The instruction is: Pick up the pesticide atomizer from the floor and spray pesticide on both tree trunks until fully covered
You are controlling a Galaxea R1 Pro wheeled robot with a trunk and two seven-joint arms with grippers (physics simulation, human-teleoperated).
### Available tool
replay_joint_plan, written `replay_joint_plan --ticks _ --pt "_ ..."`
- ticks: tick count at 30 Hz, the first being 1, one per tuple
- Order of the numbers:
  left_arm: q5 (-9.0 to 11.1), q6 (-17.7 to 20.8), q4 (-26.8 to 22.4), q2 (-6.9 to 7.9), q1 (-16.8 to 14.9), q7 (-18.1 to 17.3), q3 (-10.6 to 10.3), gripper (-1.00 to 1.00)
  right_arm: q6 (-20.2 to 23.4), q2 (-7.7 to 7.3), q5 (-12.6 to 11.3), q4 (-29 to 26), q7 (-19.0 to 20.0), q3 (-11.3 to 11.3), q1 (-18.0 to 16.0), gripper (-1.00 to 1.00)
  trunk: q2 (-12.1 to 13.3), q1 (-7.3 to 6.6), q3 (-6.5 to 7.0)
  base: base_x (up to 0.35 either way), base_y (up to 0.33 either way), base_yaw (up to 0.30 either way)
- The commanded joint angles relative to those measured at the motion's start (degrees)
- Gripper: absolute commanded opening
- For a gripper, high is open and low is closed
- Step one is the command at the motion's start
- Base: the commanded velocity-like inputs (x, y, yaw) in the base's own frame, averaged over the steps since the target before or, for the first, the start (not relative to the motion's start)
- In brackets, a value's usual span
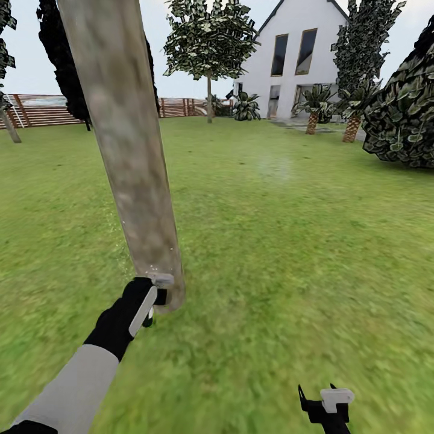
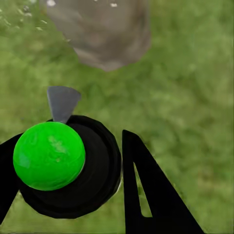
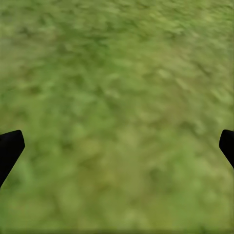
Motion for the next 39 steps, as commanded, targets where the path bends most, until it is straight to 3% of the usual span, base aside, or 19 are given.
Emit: replay_joint_plan --ticks 1,3,4,5,7,9,11,13,16,18,20,21,24,26,28,32,35,37,39 --pt "0.5 0.1 -0.2 1.14 0.0 0.0 0.0 -1.0 0.0 0.0 0.0 0.0 0.0 0.0 0.0 1.0 0.0 0.0 0.0 0.0 0.0 0.0" --pt "0.6 0.2 -0.3 3.42 0.0 -0.2 1.0 -1.0 0.0 0.0 0.0 0.0 0.0 0.0 0.0 1.0 0.0 0.0 0.0 0.0 0.0 0.0" --pt "0.7 0.3 -0.4 4.18 0.0 -0.2 2.7 -1.0 0.0 0.0 0.0 0.0 0.0 0.0 0.0 1.0 0.0 0.0 0.0 0.0 0.0 0.0" --pt "0.3 0.3 -0.4 4.08 0.0 0.0 3.0 -1.0 0.0 0.0 0.0 0.1 0.0 0.0 0.0 1.0 0.0 0.0 0.0 0.0 0.0 0.0" --pt "0.0 0.3 -0.5 3.26 0.0 0.2 2.8 -1.0 0.0 0.0 0.0 0.1 0.0 0.0 0.0 1.0 0.0 0.0 0.0 0.0 0.0 0.0" --pt "-0.1 1.5 -2.6 0.19 -0.3 0.3 1.9 -1.0 0.0 0.0 0.0 0.1 0.0 0.0 0.0 1.0 0.0 0.0 0.0 0.0 0.0 0.0" --pt "-0.2 2.1 -4.7 -1.92 -0.5 0.4 1.7 -1.0 0.0 0.0 0.0 0.1 0.0 0.0 0.0 1.0 0.0 0.0 0.0 0.0 0.0 0.0" --pt "-0.2 2.3 -5.7 -2.66 -0.6 0.4 1.0 -1.0 0.0 0.0 0.0 0.1 0.0 0.0 0.0 1.0 0.0 0.0 0.0 0.0 0.0 0.0" --pt "-0.3 2.7 -8.0 -0.85 -0.1 0.4 0.7 -1.0 0.0 0.0 0.0 0.1 0.0 0.0 0.0 1.0 0.0 0.0 0.0 0.0 0.0 0.0" --pt "0.2 2.8 -9.2 2.32 0.0 0.3 0.9 -1.0 0.0 0.0 0.0 0.1 0.0 0.0 0.0 1.0 0.0 0.0 0.0 0.0 0.0 0.0" --pt "0.4 2.8 -10.1 6.41 0.1 0.3 1.4 -1.0 0.0 0.0 0.0 0.1 0.0 0.0 0.0 1.0 0.0 0.0 0.0 0.0 0.0 0.0" --pt "0.4 2.8 -10.2 7.05 0.1 0.3 2.0 -1.0 0.0 0.0 0.0 0.1 0.0 0.0 0.0 1.0 0.0 0.0 0.0 0.0 0.0 0.0" --pt "0.0 2.8 -10.5 6.71 0.0 0.3 2.0 -1.0 0.0 0.0 0.0 0.1 0.0 0.0 0.0 1.0 0.0 0.0 0.0 0.0 0.0 0.0" --pt "-0.2 2.8 -10.9 3.34 -0.2 0.3 -0.5 -1.0 0.0 0.0 0.0 0.1 0.0 0.0 0.0 1.0 0.0 0.0 0.0 -0.049 -0.054 0.0" --pt "-0.4 2.8 -10.9 1.51 -0.4 0.4 -1.4 -1.0 0.0 0.0 0.0 0.1 0.0 0.0 0.0 1.0 0.0 0.0 0.0 -0.109 -0.137 0.0" --pt "-0.4 3.1 -11.2 2.85 0.0 0.4 0.5 -1.0 0.0 0.0 0.0 0.1 0.0 0.0 0.0 1.0 0.0 0.0 0.0 -0.012 -0.015 0.0" --pt "0.0 3.1 -11.2 7.24 0.1 0.4 3.1 -1.0 0.0 0.0 0.0 0.1 0.0 0.0 0.0 1.0 0.0 0.0 0.0 -0.001 -0.001 0.0" --pt "0.2 3.2 -12.0 7.55 0.1 0.4 3.2 -1.0 0.0 0.0 0.0 0.1 0.0 0.0 0.0 1.0 0.0 0.0 0.0 0.0 0.0 0.0" --pt "0.0 3.4 -15.2 6.23 0.0 0.4 2.8 -1.0 0.0 0.0 0.0 0.1 0.0 0.0 0.0 1.0 0.0 0.0 0.0 0.0 0.0 0.0"
